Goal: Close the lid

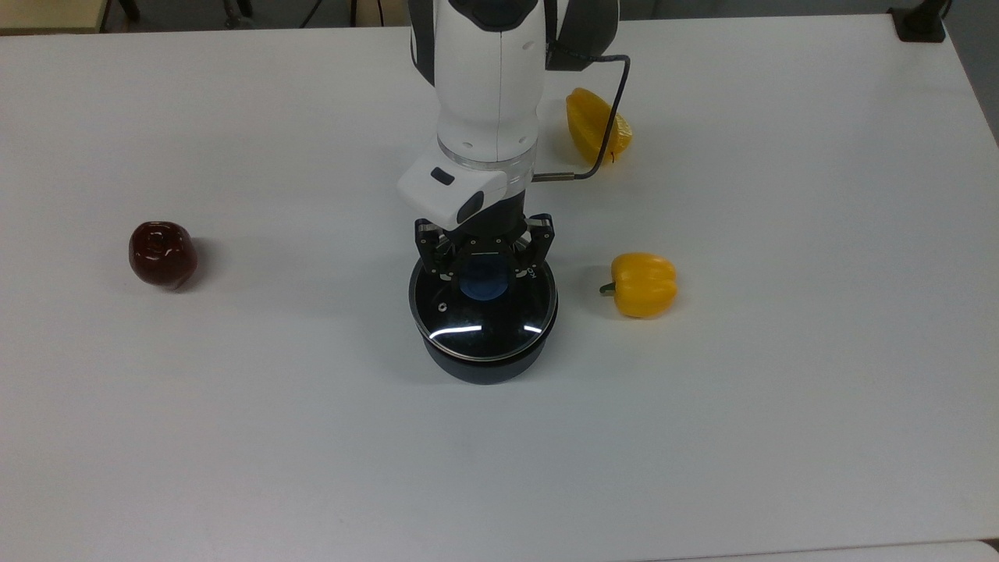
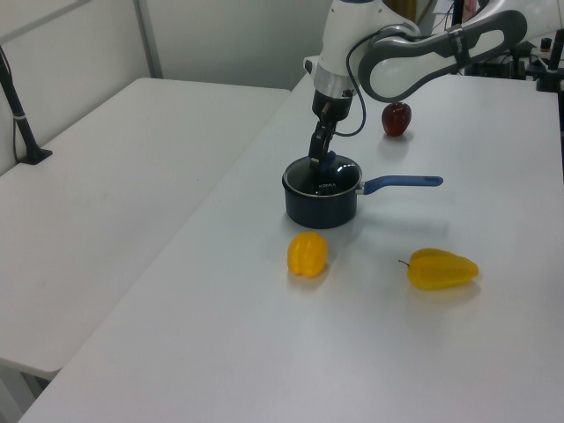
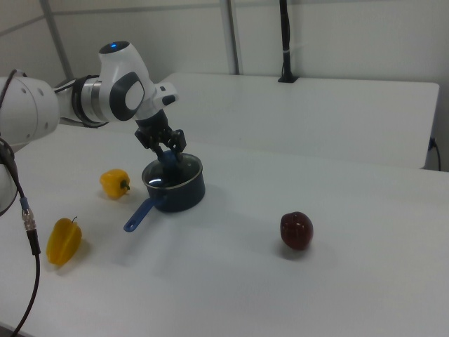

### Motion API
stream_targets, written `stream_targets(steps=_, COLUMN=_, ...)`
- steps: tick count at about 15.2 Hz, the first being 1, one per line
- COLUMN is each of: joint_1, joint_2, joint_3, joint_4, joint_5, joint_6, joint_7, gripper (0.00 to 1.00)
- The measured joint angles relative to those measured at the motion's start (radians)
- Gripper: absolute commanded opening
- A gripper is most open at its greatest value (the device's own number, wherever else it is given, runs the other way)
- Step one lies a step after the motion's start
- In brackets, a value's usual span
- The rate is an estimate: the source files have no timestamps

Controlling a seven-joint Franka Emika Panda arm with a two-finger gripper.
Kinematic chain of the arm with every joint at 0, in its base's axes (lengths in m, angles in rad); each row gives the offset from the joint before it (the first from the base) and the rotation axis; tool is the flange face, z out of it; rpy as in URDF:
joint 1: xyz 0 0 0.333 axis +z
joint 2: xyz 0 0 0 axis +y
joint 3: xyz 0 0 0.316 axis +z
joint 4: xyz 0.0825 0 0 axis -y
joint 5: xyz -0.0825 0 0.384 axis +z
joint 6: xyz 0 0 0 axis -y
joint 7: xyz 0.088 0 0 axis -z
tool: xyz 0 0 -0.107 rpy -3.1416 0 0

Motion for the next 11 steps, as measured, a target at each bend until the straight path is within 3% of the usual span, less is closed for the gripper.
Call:
stream_targets(steps=4, joint_1=0.0, joint_2=0.0, joint_3=-0.001, joint_4=-0.001, joint_5=0.0, joint_6=0.0, joint_7=0.0, gripper=0.58)
stream_targets(steps=11, joint_1=0.0, joint_2=0.0, joint_3=-0.001, joint_4=-0.001, joint_5=-0.002, joint_6=0.0, joint_7=0.0, gripper=0.58)
